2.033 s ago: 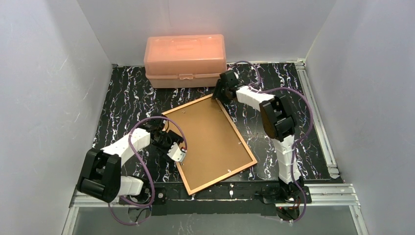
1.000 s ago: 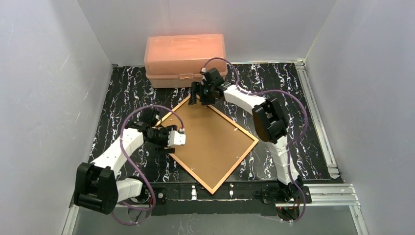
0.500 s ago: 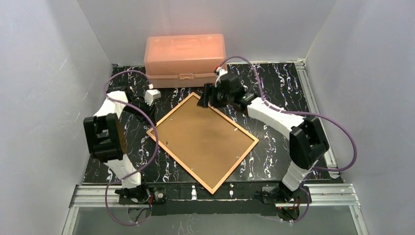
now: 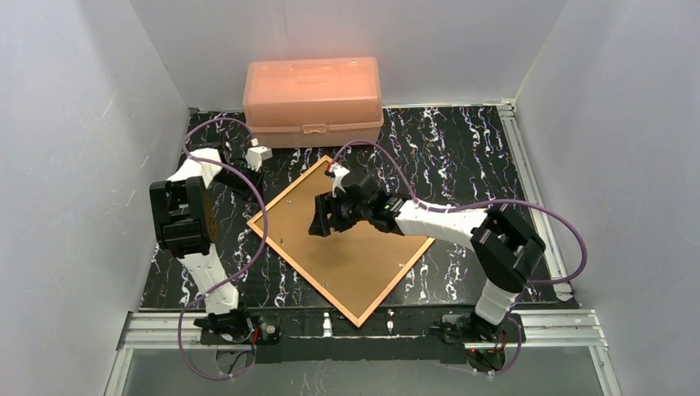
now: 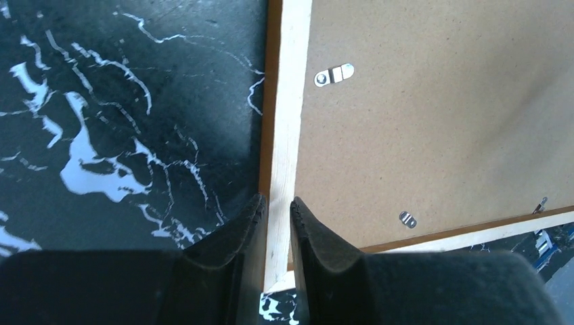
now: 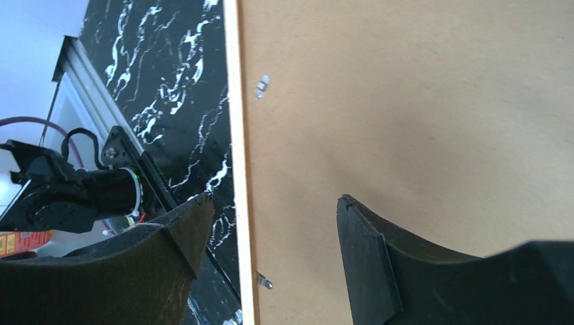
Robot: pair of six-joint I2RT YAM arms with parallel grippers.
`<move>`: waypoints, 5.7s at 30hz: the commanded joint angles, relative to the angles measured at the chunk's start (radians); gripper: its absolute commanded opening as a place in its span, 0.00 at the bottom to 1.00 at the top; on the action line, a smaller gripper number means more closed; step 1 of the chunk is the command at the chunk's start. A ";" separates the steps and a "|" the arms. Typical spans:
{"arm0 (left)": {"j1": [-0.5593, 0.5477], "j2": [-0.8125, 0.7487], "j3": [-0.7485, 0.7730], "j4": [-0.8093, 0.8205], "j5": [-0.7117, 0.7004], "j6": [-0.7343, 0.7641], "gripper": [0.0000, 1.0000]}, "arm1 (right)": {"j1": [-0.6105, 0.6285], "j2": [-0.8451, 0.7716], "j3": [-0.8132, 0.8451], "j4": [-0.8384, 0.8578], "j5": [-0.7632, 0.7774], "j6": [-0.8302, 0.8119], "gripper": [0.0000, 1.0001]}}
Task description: Put the photo into the frame
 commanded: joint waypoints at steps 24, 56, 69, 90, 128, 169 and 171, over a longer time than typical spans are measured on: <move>-0.078 0.027 -0.058 -0.128 0.063 0.140 0.06 | 0.125 0.200 0.135 0.197 -0.064 -0.002 0.73; -0.076 -0.009 -0.090 -0.089 0.038 0.111 0.04 | 0.152 0.336 0.147 0.289 -0.116 0.073 0.71; -0.077 -0.022 -0.089 -0.087 0.053 0.103 0.04 | 0.155 0.344 0.138 0.306 -0.133 0.091 0.70; -0.077 -0.030 -0.103 -0.089 0.058 0.113 0.03 | 0.162 0.364 0.154 0.321 -0.138 0.097 0.68; -0.091 -0.048 -0.086 -0.129 0.036 0.133 0.03 | 0.116 0.203 0.041 0.399 -0.131 0.082 0.68; -0.091 -0.043 -0.091 -0.130 0.059 0.130 0.01 | 0.136 0.381 0.095 0.421 -0.166 0.113 0.66; -0.091 -0.043 -0.091 -0.130 0.059 0.129 0.01 | 0.136 0.382 0.094 0.424 -0.164 0.115 0.66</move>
